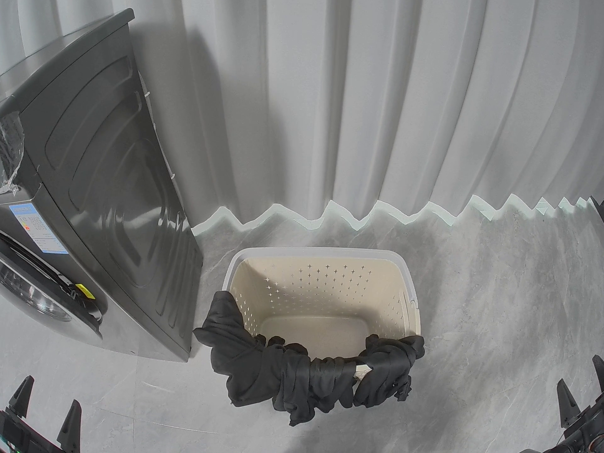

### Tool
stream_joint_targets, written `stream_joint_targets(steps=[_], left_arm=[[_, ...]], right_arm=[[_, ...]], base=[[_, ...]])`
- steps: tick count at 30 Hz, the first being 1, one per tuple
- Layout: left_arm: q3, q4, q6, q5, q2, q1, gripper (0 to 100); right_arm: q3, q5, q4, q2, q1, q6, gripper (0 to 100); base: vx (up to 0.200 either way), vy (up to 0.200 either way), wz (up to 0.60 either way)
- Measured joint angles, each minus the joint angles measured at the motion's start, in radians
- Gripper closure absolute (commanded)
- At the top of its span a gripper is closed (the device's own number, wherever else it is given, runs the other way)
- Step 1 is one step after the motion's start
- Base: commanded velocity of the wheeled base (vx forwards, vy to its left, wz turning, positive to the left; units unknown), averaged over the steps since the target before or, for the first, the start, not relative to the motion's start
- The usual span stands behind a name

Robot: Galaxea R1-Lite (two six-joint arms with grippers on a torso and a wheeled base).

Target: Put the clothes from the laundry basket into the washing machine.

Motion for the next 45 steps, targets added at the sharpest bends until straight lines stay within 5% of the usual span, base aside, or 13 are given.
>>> stream_joint_targets(steps=[45], left_arm=[[0.0, -0.001, 0.0, -0.001, 0.0, 0.0, 0]], right_arm=[[0.0, 0.0, 0.0, 0.0, -0.001, 0.001, 0]], base=[[0.053, 0.0, 0.0]])
